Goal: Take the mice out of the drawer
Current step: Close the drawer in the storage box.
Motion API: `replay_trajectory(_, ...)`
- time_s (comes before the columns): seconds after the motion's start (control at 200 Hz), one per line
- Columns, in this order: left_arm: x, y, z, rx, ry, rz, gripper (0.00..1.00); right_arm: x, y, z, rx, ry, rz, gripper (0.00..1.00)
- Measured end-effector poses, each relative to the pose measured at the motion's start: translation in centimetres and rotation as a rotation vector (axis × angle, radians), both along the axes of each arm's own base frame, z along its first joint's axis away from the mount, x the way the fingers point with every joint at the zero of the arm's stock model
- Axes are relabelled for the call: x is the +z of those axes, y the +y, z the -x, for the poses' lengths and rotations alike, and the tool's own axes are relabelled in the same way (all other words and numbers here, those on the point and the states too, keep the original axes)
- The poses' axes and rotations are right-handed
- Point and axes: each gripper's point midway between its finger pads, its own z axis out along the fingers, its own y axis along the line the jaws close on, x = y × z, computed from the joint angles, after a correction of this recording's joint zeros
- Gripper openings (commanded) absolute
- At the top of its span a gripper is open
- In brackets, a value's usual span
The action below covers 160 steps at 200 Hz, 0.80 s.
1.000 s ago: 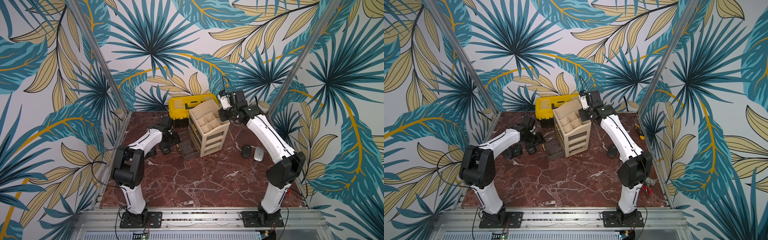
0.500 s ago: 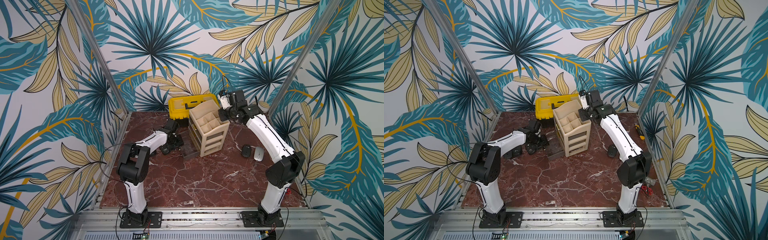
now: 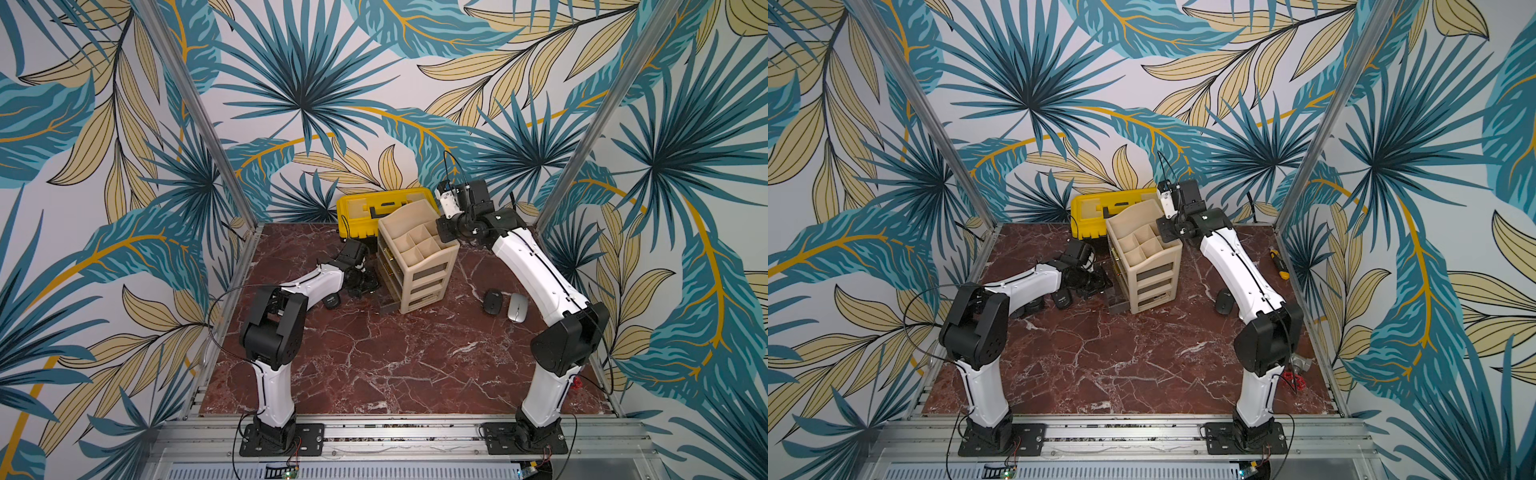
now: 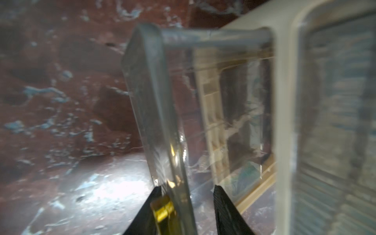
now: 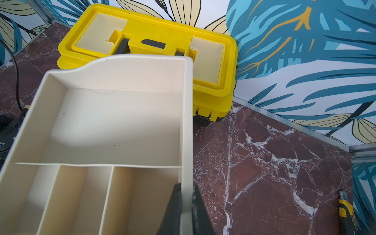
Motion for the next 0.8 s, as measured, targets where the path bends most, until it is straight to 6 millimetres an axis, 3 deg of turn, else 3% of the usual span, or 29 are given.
replay_trajectory(0.205,6.5,1.6,0.1,0.012,-0.158,0.057,0.54,0.0,0.0,0.0,0.0,0.001,0.0,0.0)
replay_trajectory(0.285,7.4,2.5,-0.2,0.024,-0.187,0.06,0.52,0.0,0.0,0.0,0.0,0.001,0.0,0.0)
replay_trajectory(0.416,5.9,3.9,-0.1,0.041,-0.152,0.021,0.49,0.0,0.0,0.0,0.0,0.001,0.0,0.0)
replay_trajectory(0.556,2.2,4.9,0.5,0.052,-0.055,-0.053,0.5,0.0,0.0,0.0,-0.001,0.0,0.001,0.0)
replay_trajectory(0.691,-1.0,5.4,1.4,0.044,0.04,-0.111,0.66,-0.1,0.0,0.0,-0.001,0.0,0.003,0.0)
replay_trajectory(0.801,-1.6,4.7,1.6,0.021,0.063,-0.128,0.83,-0.1,0.0,0.0,-0.001,-0.001,0.002,0.0)
